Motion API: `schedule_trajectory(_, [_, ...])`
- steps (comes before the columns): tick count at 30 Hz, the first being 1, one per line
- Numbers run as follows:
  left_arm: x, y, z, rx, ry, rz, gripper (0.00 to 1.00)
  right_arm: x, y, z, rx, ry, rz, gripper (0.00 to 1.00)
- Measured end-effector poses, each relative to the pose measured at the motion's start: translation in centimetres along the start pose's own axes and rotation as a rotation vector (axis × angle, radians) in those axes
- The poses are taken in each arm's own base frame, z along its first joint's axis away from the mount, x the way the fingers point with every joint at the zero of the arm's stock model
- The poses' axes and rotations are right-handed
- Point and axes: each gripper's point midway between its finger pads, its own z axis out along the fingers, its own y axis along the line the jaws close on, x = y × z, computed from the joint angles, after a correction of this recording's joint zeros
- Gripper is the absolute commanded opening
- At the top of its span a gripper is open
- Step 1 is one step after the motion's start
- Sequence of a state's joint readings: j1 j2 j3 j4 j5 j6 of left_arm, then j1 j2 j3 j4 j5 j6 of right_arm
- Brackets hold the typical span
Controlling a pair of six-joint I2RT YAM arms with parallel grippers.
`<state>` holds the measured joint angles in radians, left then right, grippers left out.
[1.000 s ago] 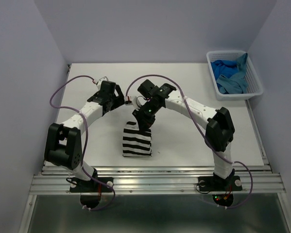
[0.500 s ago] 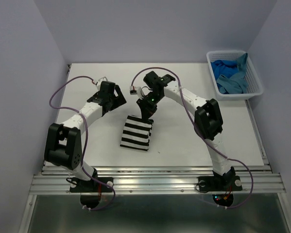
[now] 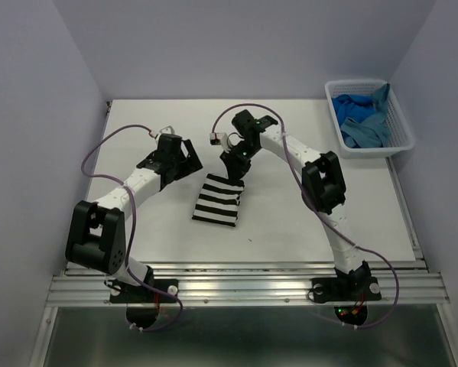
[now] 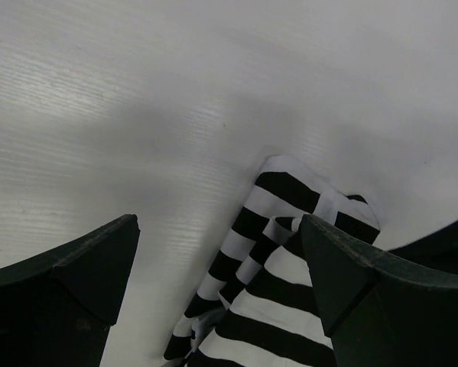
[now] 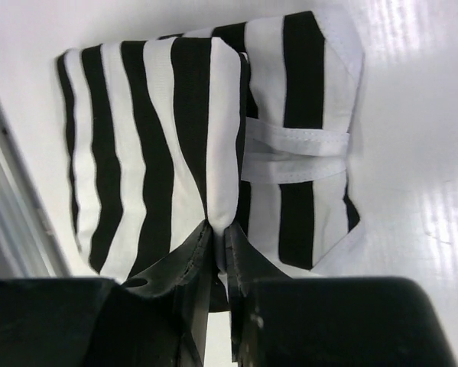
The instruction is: Fold and stack the tank tops
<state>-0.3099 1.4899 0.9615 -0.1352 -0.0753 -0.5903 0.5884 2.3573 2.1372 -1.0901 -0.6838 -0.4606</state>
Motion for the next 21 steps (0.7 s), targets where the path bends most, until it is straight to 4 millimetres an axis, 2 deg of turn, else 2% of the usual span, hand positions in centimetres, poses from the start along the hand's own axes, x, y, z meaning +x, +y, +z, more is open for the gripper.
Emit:
schedule_trajectory(1, [0.2, -0.3, 0.0, 0.012, 0.005, 0.005, 0.99, 0.0, -0.5, 0.1, 0.016, 0.000, -0.012, 0.43])
schedule_trajectory(2, [0.5, -0.5, 0.0, 0.022, 0.011, 0.009, 0.99, 0.1, -1.0, 0.3, 0.035, 0.001, -0.024, 0.99])
schedule_trajectory(9, [2.6, -1.7, 0.0, 0.075, 0.057, 0.031, 0.99, -0.5, -3.7, 0.5, 0.153, -0.013, -0.085, 1.00])
schedule_trajectory(13, [3.2, -2.8, -0.2, 0.112, 0.072, 0.034, 0.99, -1.5, -3.9, -1.2, 0.244, -0.070, -0.079, 1.00])
schedule_trajectory(14, [3.4, -3.3, -0.3, 0.127, 0.074, 0.038, 0.98, -1.6, -3.6, -1.7, 0.260, -0.084, -0.067, 1.00])
schedule_trajectory(17, [3.9, -4.4, -0.5, 0.168, 0.080, 0.043, 0.92, -1.7, -1.1, -4.4, 0.303, -0.182, -0.018, 1.00])
schedule_trajectory(21, [4.6, -4.8, -0.3, 0.184, 0.100, 0.044, 0.87, -1.1, 3.8, -6.9, 0.252, -0.351, 0.040, 1.00])
